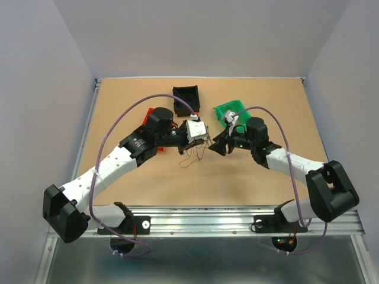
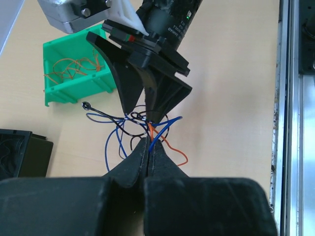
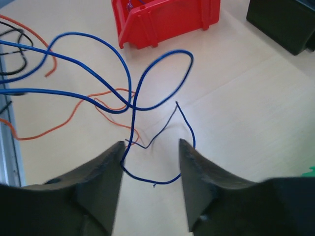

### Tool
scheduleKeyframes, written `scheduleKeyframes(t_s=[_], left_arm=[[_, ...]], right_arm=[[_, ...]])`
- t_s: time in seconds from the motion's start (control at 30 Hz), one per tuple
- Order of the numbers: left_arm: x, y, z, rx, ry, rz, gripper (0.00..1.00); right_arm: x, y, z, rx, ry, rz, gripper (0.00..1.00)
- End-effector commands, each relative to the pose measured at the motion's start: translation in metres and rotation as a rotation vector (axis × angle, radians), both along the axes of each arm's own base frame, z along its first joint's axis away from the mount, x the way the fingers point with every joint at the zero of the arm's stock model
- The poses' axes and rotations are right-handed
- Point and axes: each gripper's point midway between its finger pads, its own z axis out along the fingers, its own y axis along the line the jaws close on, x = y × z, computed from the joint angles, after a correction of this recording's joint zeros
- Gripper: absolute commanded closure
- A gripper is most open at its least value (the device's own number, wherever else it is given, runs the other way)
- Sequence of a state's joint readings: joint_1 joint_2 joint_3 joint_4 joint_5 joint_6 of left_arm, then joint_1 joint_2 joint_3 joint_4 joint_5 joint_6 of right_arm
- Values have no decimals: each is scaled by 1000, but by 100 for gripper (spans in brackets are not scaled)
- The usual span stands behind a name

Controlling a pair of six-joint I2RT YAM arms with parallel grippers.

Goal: Untangle the cables

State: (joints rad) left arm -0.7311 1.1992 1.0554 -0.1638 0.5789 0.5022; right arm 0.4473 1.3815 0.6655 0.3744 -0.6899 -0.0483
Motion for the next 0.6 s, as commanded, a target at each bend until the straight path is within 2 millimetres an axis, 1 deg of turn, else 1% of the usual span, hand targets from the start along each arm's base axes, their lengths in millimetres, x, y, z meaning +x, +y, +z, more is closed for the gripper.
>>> scheduleKeyframes(t_s=[0.0, 0.03, 0.07, 0.1, 0.13, 0.2, 0.23, 0.3, 0.33, 0.37, 0.4, 0.43, 0.47, 0.5, 0.57], left_arm=[[-8, 3, 21, -57, -29, -21, 100], [-8, 5, 21, -59, -35, -20, 100], [-8, 6, 22, -61, -42, -17, 100], [-6, 9, 21, -59, -43, -5, 97], [-7, 11, 25, -67, -61, -3, 86], [-6, 17, 29, -75, -83, 11, 74], [-6, 22, 36, -90, -112, 26, 60], [-3, 30, 44, -120, -158, 66, 47], [-3, 33, 49, -136, -179, 82, 37], [-7, 39, 60, -164, -213, 96, 33], [-6, 42, 61, -171, -228, 111, 30], [-6, 44, 64, -175, -235, 121, 26], [-8, 47, 68, -181, -243, 126, 24], [-7, 48, 73, -183, -241, 136, 23], [-2, 44, 73, -182, -230, 142, 23]], right_arm=[[24, 11, 41, 62, -135, -19, 72], [30, 9, 42, 58, -134, -56, 84], [34, 6, 43, 58, -131, -91, 93], [38, 3, 47, 63, -127, -129, 99], [46, -5, 46, 62, -107, -210, 99], [52, -15, 50, 74, -91, -300, 100], [53, -22, 58, 79, -103, -348, 100], [46, -27, 66, 91, -117, -355, 99], [41, -29, 72, 105, -126, -354, 99], [34, -33, 93, 143, -167, -358, 99], [28, -35, 98, 166, -164, -363, 99], [25, -38, 111, 196, -184, -376, 99], [19, -39, 121, 223, -194, -373, 99], [9, -42, 141, 270, -222, -365, 99], [-7, -37, 162, 317, -253, -294, 100]])
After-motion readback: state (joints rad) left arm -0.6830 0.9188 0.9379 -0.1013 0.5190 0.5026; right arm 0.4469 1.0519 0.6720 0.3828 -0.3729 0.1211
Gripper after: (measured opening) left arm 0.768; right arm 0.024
